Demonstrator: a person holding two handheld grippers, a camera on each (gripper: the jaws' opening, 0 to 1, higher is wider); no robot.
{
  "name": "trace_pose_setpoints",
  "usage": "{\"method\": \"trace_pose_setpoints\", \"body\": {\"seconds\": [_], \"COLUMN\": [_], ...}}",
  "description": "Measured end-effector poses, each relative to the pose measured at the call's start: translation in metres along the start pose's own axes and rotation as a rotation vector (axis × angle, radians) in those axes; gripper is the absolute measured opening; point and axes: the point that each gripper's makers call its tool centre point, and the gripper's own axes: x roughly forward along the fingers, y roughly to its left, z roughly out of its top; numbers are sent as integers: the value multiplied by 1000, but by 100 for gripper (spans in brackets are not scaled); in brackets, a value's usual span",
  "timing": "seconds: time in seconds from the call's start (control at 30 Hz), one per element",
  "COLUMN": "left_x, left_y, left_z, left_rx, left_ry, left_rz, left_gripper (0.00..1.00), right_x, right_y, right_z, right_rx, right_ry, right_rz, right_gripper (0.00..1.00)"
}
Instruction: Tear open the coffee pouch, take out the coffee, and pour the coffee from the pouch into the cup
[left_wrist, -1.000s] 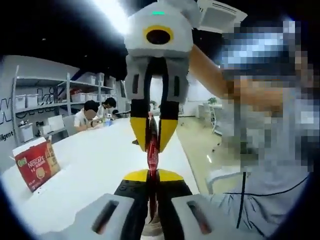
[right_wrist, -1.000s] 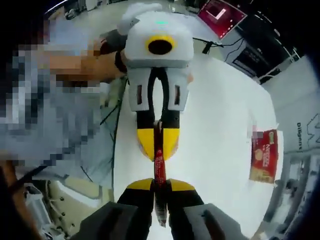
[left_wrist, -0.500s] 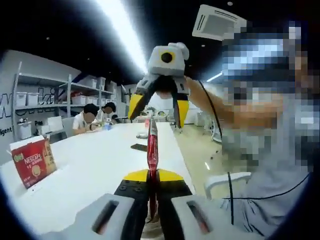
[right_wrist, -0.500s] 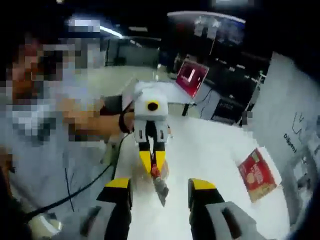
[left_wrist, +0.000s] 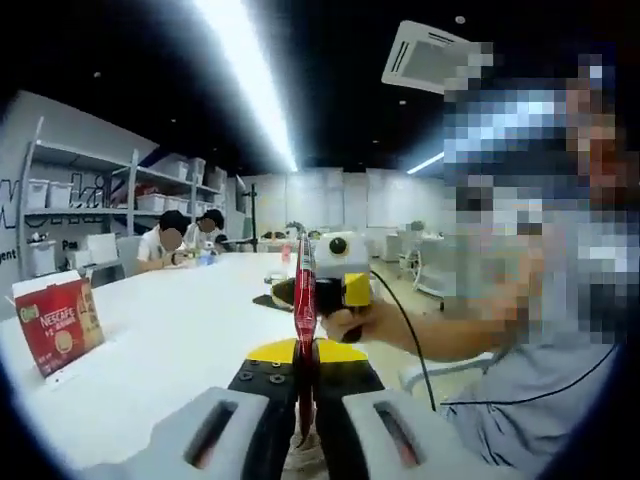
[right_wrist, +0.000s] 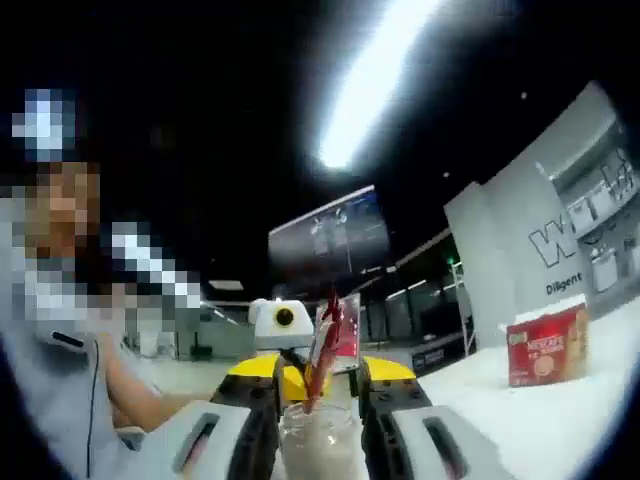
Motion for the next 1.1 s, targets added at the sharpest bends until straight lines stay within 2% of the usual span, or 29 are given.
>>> {"method": "trace_pose_setpoints", "body": {"seconds": [0.07, 0.17, 0.2, 0.33, 0.43, 0.53, 0.73, 0.93, 1.1], "left_x": [0, 6, 7, 5, 5, 5, 3, -1, 0], "left_y": [0, -2, -2, -2, -1, -2, 3, 4, -1], "left_z": [1, -8, -10, -8, -5, -1, -2, -2, -1], "left_rx": [-8, -7, -7, -27, -27, -33, -42, -43, -35], "left_ry": [-11, 19, 27, 33, 36, 28, 28, 28, 40], "left_rz": [-1, -12, -12, -13, -7, -13, 1, 2, -24], "left_gripper": [7, 7, 7, 7, 7, 8, 12, 16, 18], "right_x": [2, 4, 7, 11, 14, 14, 14, 12, 15], "right_y": [-2, -4, 1, 7, 10, 11, 11, 11, 17], "right_z": [5, 9, 13, 20, 21, 26, 24, 26, 23], "right_rx": [11, 20, 13, -25, -26, -31, -55, -13, -11], "right_ry": [-81, -122, -138, -145, -136, -154, -158, -232, -242], "right_rz": [12, 20, 40, 52, 57, 61, 33, 18, 13], "right_gripper": [28, 26, 26, 11, 11, 10, 10, 10, 10]}}
